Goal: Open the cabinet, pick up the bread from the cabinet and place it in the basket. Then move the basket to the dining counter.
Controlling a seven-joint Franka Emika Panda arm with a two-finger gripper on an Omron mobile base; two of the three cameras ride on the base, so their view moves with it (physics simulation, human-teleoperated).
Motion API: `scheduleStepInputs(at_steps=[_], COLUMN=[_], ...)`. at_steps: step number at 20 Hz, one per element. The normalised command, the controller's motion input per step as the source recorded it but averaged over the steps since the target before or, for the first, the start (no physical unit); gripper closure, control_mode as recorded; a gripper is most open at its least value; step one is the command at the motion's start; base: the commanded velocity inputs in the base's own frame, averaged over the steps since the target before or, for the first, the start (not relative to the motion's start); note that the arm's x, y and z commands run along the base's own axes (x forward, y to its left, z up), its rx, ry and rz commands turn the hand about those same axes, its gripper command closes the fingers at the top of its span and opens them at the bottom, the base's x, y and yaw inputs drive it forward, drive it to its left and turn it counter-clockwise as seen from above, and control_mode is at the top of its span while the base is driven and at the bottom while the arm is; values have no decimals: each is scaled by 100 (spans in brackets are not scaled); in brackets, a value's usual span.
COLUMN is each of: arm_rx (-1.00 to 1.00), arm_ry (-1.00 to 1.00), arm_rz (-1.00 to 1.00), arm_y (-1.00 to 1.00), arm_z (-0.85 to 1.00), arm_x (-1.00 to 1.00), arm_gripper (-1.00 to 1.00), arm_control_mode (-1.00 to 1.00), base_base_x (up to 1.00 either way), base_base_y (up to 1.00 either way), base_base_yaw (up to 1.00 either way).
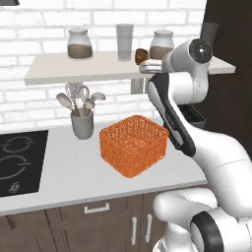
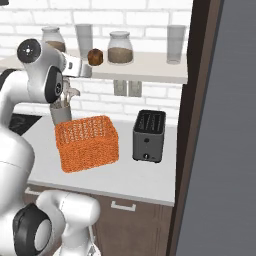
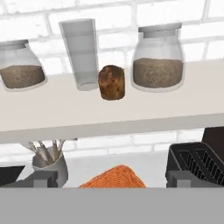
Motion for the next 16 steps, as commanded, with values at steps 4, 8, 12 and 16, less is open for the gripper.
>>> scheduleStepInputs(at_steps=[4, 8, 12, 16], arm_rx=[0, 0, 0, 0], arm_ry=[4, 12, 0, 0], arm_rz=[-3, 0, 0, 0], arm_y=[2, 3, 0, 0], arm_z=[71, 18, 0, -6], arm_x=[66, 1, 12, 52], arm_gripper=[-100, -100, -100, -100], arm_control_mode=[-100, -100, -100, -100], base_base_x=[0, 0, 0, 0], base_base_y=[0, 0, 0, 0], base_base_yaw=[0, 0, 0, 0])
